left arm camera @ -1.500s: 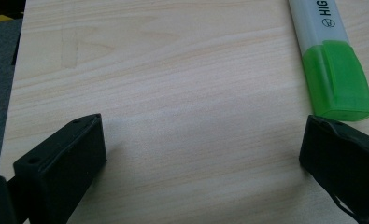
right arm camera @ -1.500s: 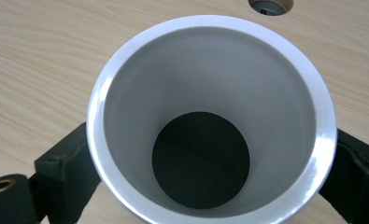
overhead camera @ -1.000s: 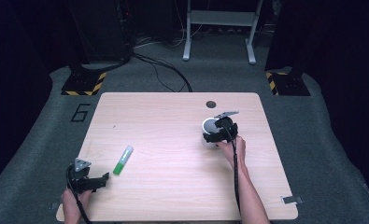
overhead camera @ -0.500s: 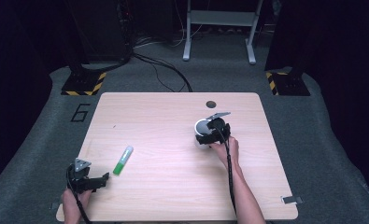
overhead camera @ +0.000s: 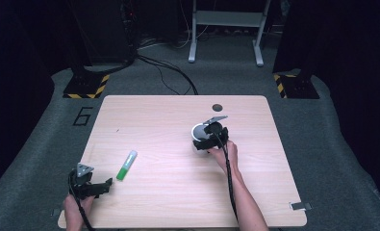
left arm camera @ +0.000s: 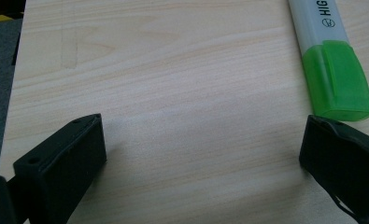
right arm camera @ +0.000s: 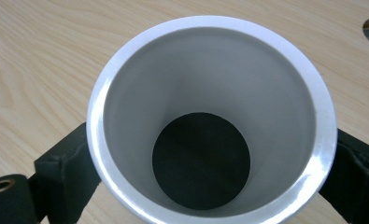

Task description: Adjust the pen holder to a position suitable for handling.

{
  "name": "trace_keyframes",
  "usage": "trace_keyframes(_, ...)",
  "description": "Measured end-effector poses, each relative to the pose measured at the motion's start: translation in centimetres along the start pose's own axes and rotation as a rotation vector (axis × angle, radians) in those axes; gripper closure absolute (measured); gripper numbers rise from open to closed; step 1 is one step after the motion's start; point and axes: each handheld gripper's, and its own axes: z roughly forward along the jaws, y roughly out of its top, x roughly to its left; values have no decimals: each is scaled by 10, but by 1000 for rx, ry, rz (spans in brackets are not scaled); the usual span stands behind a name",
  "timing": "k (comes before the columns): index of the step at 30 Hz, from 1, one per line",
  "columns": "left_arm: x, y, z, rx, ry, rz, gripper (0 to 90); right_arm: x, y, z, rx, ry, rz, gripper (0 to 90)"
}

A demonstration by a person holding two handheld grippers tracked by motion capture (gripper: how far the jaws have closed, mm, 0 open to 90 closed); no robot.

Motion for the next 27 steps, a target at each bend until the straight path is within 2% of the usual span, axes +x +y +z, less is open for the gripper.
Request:
trace_keyframes(8,0,0,0,0,0,0,2,16,7,8,11,28,-23,58)
trace_keyframes(17,0,0,0,0,0,0,2,29,12,14,10,38,-33,57)
trace_keyframes(21,0,0,0,0,0,0,3,32,13,15,14,54,-49,55)
trace_keyframes(23,0,0,0,0,0,0,3,32,13,15,15,56,-42,53)
trace_keyframes(25,0,0,0,0,0,-1,2,31,12,14,20,72,-37,0)
trace_keyframes(27,0,0,0,1,0,0,2,30,10,8,16,83,-48,0)
